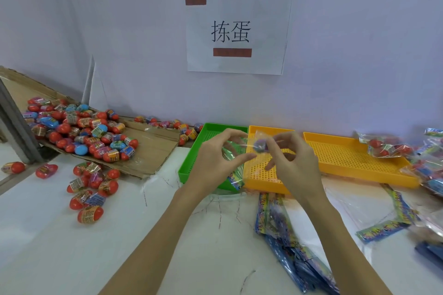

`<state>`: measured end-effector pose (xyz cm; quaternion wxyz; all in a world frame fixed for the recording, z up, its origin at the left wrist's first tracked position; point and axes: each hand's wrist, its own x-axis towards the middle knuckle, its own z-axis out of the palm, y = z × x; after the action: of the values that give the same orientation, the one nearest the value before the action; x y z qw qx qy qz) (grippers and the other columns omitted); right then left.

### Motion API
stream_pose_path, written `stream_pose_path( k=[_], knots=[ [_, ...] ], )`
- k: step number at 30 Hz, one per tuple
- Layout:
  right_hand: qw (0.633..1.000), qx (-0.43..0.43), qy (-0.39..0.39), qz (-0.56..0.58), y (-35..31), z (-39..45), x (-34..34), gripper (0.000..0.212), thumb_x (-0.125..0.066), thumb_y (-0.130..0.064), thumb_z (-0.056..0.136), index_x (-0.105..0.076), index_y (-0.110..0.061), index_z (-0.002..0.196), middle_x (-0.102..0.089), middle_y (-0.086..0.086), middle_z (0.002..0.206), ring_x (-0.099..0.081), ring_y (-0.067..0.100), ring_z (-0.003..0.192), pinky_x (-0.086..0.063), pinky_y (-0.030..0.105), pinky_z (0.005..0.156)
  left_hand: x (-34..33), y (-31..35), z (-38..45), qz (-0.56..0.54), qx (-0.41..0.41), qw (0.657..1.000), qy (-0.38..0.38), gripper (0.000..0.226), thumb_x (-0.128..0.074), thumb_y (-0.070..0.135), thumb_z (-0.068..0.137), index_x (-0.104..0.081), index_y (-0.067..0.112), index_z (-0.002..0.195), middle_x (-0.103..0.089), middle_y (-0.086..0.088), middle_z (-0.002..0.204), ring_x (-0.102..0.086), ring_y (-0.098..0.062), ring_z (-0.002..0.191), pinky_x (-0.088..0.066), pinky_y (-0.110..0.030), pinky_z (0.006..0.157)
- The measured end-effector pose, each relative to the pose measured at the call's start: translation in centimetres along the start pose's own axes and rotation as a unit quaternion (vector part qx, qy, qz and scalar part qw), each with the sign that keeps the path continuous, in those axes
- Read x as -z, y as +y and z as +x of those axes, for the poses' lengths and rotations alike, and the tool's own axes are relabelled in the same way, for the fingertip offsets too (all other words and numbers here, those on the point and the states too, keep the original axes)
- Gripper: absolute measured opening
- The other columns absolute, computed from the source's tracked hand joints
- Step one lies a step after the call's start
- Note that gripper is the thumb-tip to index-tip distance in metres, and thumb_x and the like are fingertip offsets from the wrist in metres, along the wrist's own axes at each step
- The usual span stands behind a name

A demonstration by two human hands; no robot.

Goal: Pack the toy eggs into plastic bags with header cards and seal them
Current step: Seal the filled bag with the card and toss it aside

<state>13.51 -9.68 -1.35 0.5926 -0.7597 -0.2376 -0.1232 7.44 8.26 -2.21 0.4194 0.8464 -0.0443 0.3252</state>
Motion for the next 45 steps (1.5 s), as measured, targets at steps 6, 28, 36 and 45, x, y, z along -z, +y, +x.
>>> stream_pose_path(
  k=[6,28,36,45],
  knots=[
    [0.993,-0.034,-0.108,0.023,0.4,0.2,0.5,0.022,-0.062,-0.055,0.094,-0.065,-0.036,0.105,-0.074,-0.01,0.083,-0.07,0.018,0.054,-0.049,0.022,0.044,0.1,0.4,0.0,-0.01,-0.035,0.999,0.0,0.044,-0.088,0.034,0.08,-0.071,0.023,0.119,-0.071,0.014,0.101,-0.065,-0.005,0.085,-0.051,-0.014,0.069],
    [0.976,0.148,-0.133,-0.088,-0.1,-0.7,-0.9,0.018,-0.077,-0.03,0.09,-0.069,-0.034,0.106,-0.066,-0.017,0.103,-0.064,0.009,0.074,-0.051,0.017,0.063,0.5,0.6,0.5,-0.076,0.123,0.989,0.023,0.015,-0.071,0.015,0.095,-0.074,0.011,0.081,-0.071,-0.007,0.078,-0.061,-0.02,0.07,-0.05,-0.034,0.067],
    [0.949,0.02,-0.314,0.002,-0.3,-0.7,-0.2,0.026,-0.076,-0.026,0.093,-0.069,-0.036,0.115,-0.065,-0.023,0.114,-0.072,0.014,0.072,-0.059,0.026,0.064,0.7,-0.3,0.4,-0.141,0.174,0.974,0.024,0.021,-0.071,0.032,0.098,-0.078,0.019,0.083,-0.076,0.006,0.083,-0.062,-0.008,0.06,-0.049,-0.022,0.052],
    [0.996,-0.027,-0.044,0.075,-0.3,0.1,0.5,0.02,-0.078,-0.03,0.091,-0.073,-0.027,0.11,-0.077,-0.011,0.096,-0.074,0.014,0.066,-0.051,0.018,0.052,2.1,-0.9,1.0,-0.215,0.271,0.936,-0.055,0.061,-0.072,0.072,0.078,-0.074,0.023,0.115,-0.08,-0.002,0.105,-0.077,-0.021,0.09,-0.06,-0.025,0.075]
  ],
)
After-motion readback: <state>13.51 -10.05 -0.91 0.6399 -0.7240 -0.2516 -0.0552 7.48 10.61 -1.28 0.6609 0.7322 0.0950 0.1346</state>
